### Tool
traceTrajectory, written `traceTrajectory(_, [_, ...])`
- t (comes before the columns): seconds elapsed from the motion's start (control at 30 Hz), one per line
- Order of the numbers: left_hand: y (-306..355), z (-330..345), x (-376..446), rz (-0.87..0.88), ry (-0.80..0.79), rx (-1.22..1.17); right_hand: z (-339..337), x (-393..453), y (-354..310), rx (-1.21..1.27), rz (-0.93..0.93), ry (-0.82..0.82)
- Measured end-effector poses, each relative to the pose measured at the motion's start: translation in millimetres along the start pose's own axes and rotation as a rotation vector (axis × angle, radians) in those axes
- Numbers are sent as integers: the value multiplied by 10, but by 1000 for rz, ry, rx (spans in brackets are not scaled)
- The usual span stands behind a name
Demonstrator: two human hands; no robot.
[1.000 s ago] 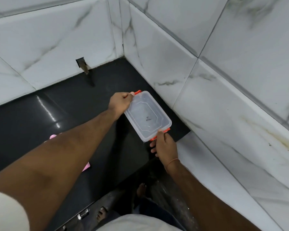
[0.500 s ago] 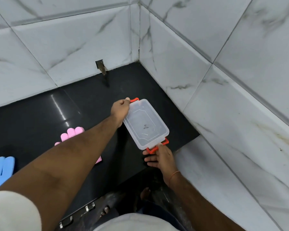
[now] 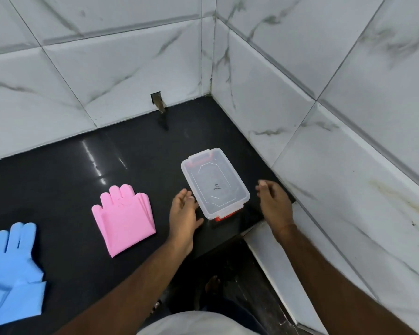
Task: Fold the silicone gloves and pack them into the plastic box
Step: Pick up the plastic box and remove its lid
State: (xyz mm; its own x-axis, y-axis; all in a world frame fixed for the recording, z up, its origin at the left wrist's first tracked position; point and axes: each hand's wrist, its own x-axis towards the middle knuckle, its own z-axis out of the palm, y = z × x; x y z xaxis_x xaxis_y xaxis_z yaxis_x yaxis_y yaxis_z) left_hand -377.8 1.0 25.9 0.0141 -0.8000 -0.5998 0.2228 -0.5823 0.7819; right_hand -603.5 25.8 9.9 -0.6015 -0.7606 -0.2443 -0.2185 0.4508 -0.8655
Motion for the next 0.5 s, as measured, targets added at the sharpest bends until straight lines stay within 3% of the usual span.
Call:
traceTrajectory(0.17, [40, 17, -81, 22, -28, -68, 281, 245, -260, -51, -6, -279])
traceTrajectory(0.5, [94, -114, -70, -17, -19, -130, 344, 331, -235, 53, 57, -401])
